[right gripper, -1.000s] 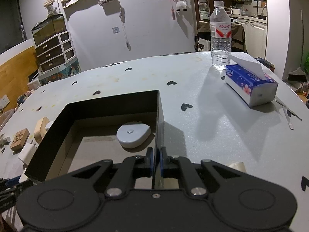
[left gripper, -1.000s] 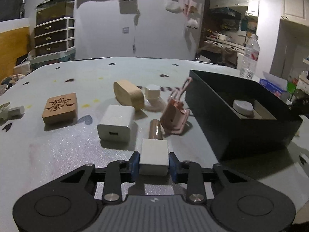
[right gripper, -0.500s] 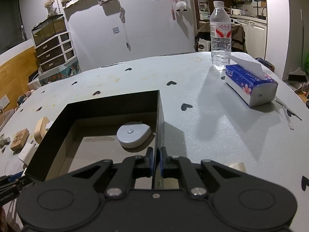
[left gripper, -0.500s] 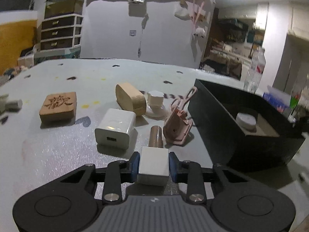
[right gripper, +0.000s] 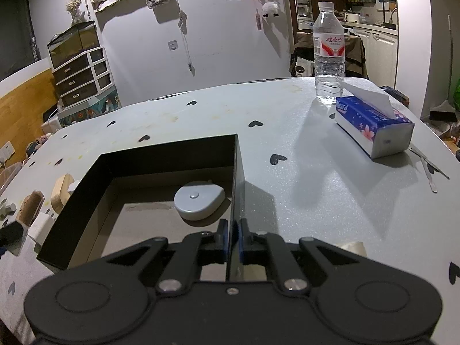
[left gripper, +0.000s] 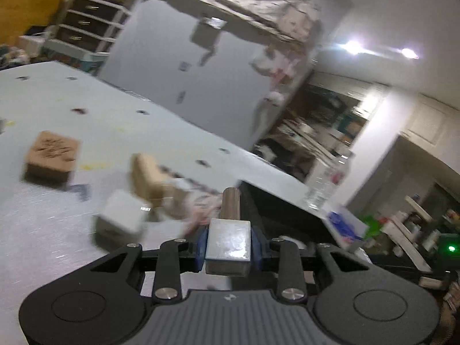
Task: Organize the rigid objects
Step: 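Carry the white cube with the left gripper into the black box and release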
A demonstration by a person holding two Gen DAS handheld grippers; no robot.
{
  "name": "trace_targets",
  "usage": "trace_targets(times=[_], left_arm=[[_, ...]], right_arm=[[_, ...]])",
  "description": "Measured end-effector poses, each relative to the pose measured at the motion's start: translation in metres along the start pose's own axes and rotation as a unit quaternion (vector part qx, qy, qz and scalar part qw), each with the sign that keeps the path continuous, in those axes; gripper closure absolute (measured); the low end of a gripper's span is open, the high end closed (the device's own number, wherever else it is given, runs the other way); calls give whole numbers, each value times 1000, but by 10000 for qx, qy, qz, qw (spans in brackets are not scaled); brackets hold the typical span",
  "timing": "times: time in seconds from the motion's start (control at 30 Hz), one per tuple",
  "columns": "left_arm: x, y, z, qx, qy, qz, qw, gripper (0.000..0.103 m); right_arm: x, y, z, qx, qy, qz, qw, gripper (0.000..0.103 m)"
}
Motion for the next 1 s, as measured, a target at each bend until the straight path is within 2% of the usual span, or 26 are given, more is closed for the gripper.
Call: trace_targets(times=[0.1, 0.23, 0.37, 0.67, 0.93, 1.0], left_arm=[[-24, -5, 23, -131, 289, -251, 9992, 70], [-70, -7, 51, 56, 700, -931, 9932, 70], [-114, -1, 72, -49, 801, -1439, 9863, 70], [-192, 14, 75, 116, 707, -2320, 9701, 70], [-214, 24, 72, 233, 469, -2504, 9667, 70], [-221, 27, 67, 466, 416, -2592, 9638, 65]], right_arm=[[0, 0, 0, 13, 0, 4, 10000, 96], [-1, -1, 0, 32, -12, -18, 10000, 95], [0, -1, -1, 66, 23, -19, 10000, 96], [-1, 0, -1, 49, 11, -22, 10000, 96], [-1, 0, -1, 47, 6, -25, 10000, 96], [-1, 0, -1, 47, 5, -29, 10000, 96]])
Point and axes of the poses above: each gripper's, at about its wrist camera, not at the fingertips, and x roughly against the way its jaws point, z to its right, y to its underside, the point moved 3 cm from there along -x, roughly the way its jaws point, and after that the axes turned 14 degrees about y, right-handed, at the moved point
